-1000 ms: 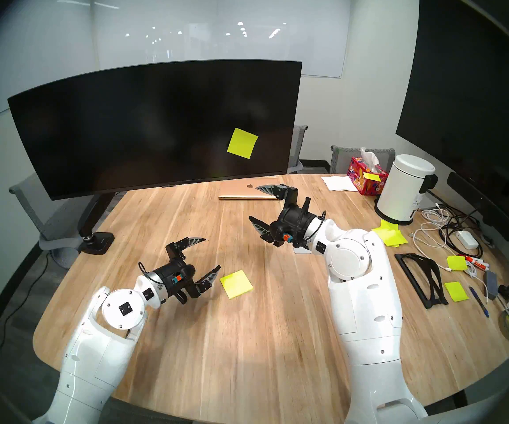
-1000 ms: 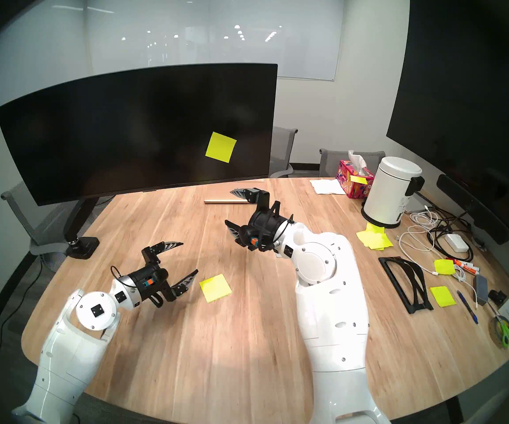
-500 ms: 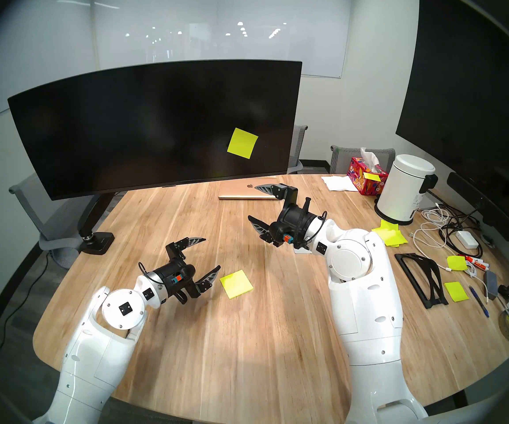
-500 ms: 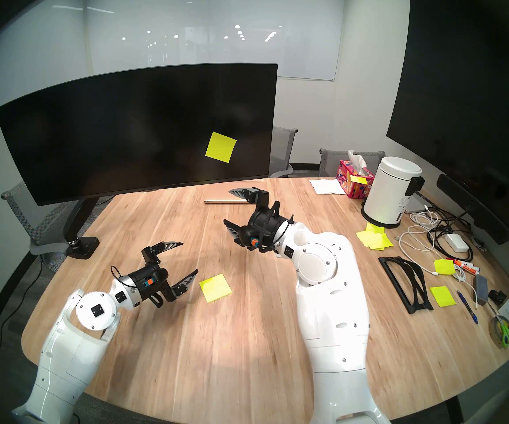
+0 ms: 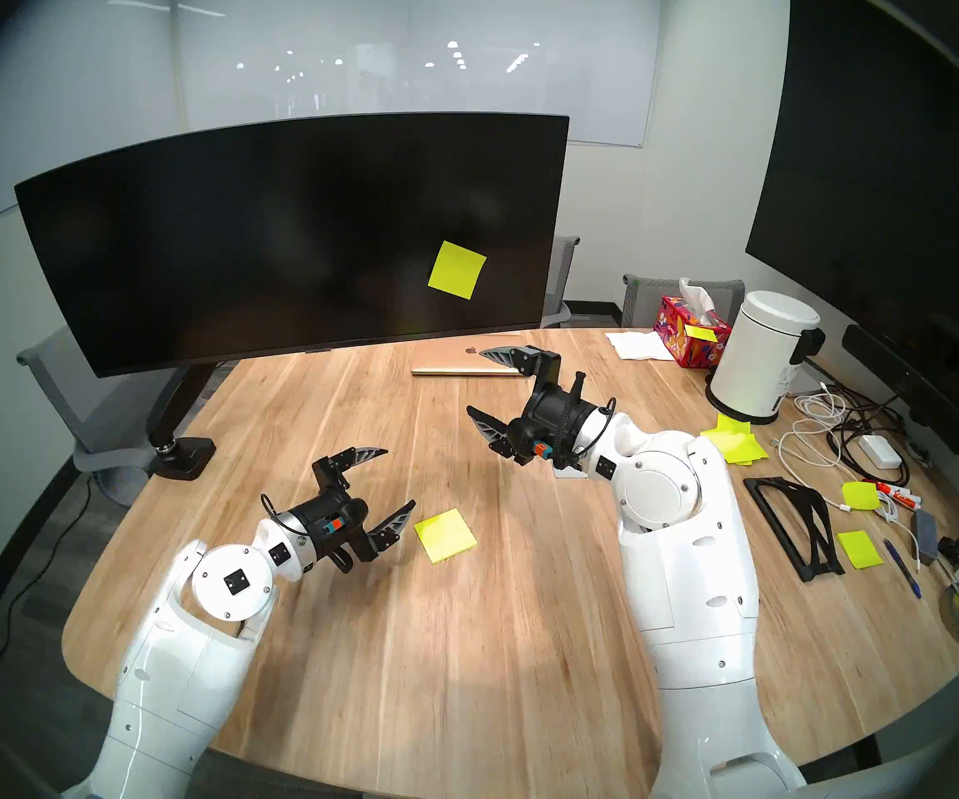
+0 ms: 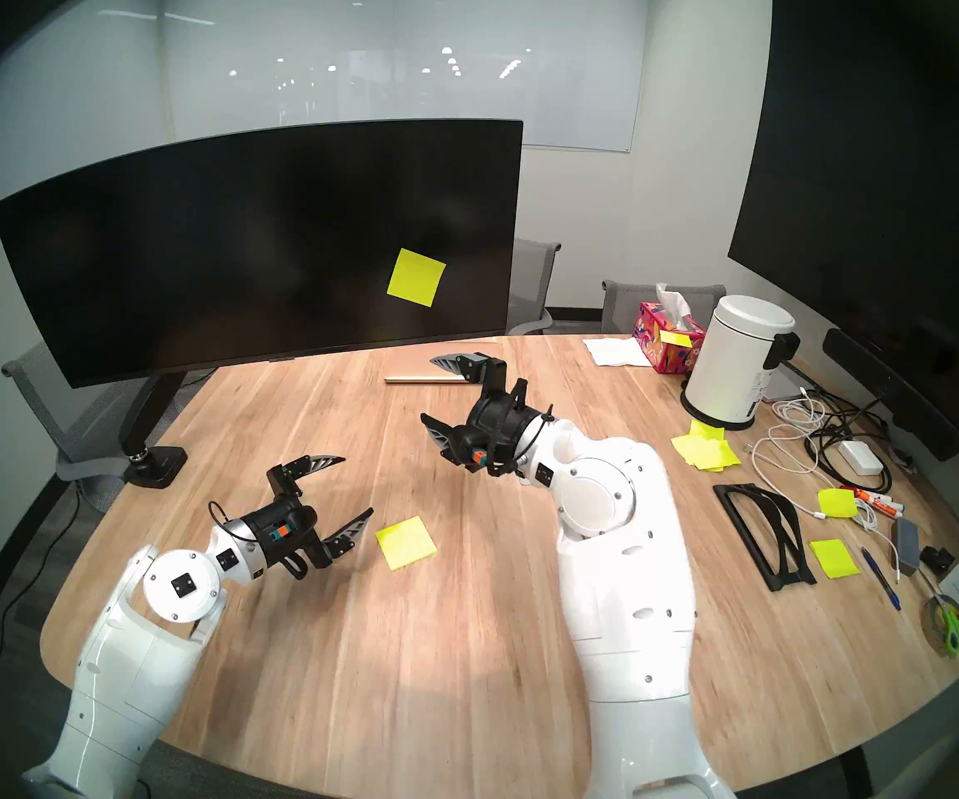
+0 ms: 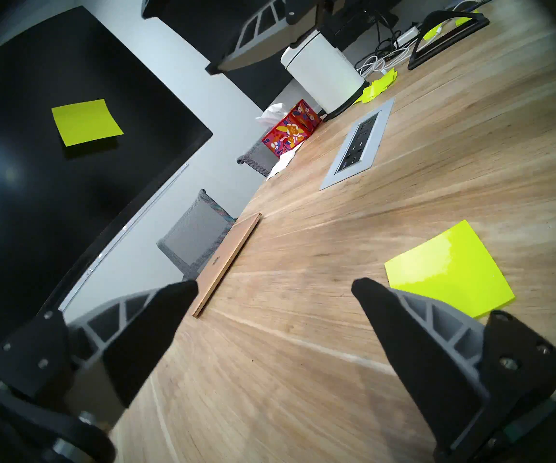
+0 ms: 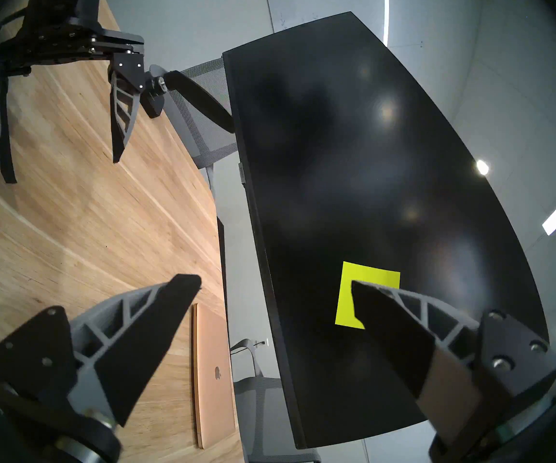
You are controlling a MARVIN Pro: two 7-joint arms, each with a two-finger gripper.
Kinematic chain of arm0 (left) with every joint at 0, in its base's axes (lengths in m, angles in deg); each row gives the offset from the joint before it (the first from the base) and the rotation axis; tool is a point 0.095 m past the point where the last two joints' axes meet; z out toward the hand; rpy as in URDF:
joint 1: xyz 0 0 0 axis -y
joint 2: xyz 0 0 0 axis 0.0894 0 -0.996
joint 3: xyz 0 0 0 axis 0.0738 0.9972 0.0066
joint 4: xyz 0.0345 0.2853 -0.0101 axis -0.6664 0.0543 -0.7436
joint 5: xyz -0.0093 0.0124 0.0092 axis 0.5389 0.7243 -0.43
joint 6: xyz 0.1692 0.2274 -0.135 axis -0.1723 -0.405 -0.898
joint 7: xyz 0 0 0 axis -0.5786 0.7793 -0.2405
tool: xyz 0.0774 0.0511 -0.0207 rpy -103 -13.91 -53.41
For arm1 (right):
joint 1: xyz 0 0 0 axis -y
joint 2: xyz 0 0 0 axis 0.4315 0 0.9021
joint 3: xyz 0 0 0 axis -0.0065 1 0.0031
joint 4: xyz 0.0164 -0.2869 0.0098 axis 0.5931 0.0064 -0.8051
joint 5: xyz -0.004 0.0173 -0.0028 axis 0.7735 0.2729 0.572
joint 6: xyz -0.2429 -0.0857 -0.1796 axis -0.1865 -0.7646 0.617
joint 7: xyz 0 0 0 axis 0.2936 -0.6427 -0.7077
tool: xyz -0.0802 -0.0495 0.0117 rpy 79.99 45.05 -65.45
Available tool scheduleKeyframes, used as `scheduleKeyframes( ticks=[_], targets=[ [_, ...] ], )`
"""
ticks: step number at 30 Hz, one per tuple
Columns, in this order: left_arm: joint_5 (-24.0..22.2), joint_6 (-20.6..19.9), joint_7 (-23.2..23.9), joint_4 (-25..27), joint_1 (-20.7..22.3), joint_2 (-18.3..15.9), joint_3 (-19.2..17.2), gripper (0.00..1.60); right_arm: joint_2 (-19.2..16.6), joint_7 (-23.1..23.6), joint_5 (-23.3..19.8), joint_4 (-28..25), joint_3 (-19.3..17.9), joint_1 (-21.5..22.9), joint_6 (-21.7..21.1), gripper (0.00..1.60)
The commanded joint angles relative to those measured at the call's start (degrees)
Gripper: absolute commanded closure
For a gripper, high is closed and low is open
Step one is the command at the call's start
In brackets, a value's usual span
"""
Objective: Peel one sticky note off the pad and stick it onto the monitor, then press it flat
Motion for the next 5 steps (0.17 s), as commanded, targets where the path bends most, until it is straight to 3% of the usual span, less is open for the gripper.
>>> scheduleKeyframes(
  ticks=[1,5],
  targets=[
    [0.14,0.18,-0.01,1.33,0.17,-0.14,0.00,0.00,0.34,-0.64,-0.75,-1.25,0.12,0.65,-0.21,0.00],
    [0.15,0.18,-0.01,1.33,0.17,-0.14,0.00,0.00,0.34,-0.64,-0.75,-1.25,0.12,0.65,-0.21,0.00]
  ],
)
